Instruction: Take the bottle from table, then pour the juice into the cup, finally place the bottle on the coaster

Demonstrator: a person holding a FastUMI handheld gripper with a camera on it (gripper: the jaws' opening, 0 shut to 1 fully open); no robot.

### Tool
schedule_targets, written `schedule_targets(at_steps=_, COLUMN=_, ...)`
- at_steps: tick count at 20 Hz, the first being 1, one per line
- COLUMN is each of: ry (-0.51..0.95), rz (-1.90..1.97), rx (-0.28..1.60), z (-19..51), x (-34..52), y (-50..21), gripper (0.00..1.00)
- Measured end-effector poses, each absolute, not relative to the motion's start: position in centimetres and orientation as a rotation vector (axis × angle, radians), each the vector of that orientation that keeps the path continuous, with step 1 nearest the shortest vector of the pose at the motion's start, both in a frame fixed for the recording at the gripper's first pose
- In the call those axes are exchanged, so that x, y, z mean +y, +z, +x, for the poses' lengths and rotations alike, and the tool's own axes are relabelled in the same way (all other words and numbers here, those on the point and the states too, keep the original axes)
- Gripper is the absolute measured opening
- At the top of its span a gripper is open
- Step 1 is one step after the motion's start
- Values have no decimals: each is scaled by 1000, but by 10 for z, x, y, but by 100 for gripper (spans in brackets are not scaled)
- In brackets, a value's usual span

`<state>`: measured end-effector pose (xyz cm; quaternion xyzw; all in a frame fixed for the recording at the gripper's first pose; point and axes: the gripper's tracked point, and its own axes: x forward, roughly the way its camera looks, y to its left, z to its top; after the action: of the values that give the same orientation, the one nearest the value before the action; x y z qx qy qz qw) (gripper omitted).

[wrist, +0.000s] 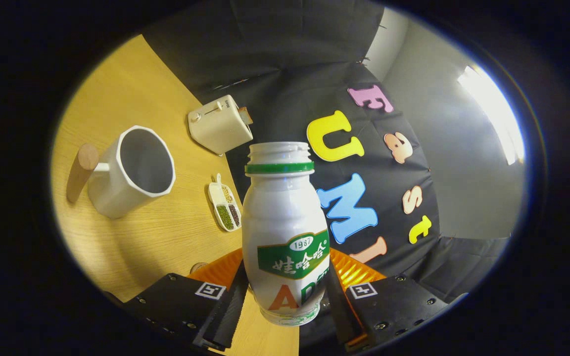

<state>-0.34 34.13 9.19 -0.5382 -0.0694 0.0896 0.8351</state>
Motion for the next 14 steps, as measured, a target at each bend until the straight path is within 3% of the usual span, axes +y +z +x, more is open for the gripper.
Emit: schedule_targets(at_steps=14, ry=174, rz=-1334, rx=-185, z=0, x=359, y=91, gripper=75)
